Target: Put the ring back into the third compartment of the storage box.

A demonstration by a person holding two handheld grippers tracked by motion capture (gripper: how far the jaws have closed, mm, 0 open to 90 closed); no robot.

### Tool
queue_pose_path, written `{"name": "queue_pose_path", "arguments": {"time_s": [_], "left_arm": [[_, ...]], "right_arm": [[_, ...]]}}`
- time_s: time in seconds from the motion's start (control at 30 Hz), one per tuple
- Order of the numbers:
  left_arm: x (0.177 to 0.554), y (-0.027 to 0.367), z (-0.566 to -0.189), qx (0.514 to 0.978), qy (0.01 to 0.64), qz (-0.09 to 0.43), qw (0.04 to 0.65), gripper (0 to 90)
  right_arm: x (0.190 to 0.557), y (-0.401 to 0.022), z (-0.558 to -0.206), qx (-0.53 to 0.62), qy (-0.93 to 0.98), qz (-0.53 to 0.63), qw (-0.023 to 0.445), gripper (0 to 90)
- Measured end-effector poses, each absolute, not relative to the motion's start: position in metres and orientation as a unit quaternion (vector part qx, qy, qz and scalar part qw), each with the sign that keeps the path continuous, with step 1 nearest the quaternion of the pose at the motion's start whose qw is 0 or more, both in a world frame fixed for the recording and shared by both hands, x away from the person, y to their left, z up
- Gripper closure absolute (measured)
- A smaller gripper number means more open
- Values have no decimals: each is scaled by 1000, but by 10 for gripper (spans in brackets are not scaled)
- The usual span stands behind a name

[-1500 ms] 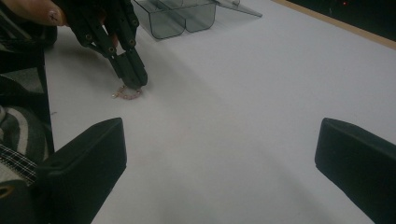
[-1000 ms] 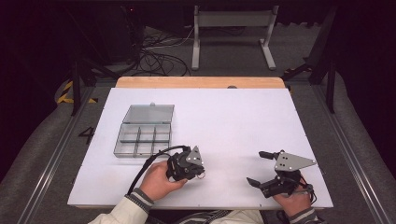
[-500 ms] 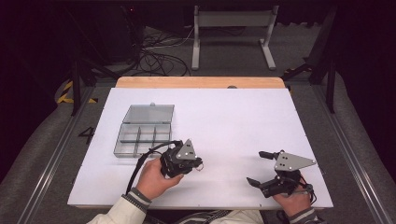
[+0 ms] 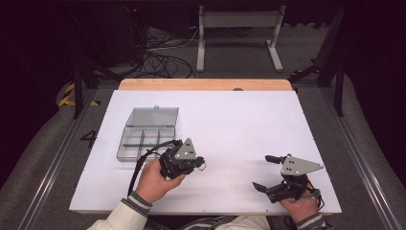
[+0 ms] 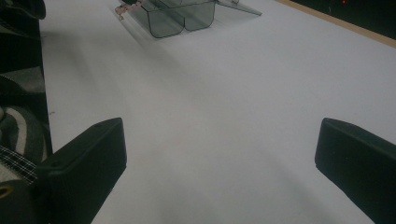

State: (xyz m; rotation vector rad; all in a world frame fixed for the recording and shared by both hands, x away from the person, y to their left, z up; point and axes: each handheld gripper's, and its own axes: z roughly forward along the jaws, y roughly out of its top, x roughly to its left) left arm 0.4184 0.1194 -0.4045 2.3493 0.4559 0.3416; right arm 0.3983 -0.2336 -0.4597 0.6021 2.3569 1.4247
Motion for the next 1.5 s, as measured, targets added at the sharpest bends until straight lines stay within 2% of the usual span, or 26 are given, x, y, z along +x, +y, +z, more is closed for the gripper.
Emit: {"name": "queue_pose_path", "arguments": {"time_s": [0.77, 1.5], "left_arm": [[429, 134, -380, 901, 205, 144, 354, 867], [458, 163, -370, 881, 266, 152, 360, 867]], "right_arm": [[398, -233, -460, 211, 826, 497, 160, 30], [399, -233, -460, 211, 827, 497, 159, 30]]}}
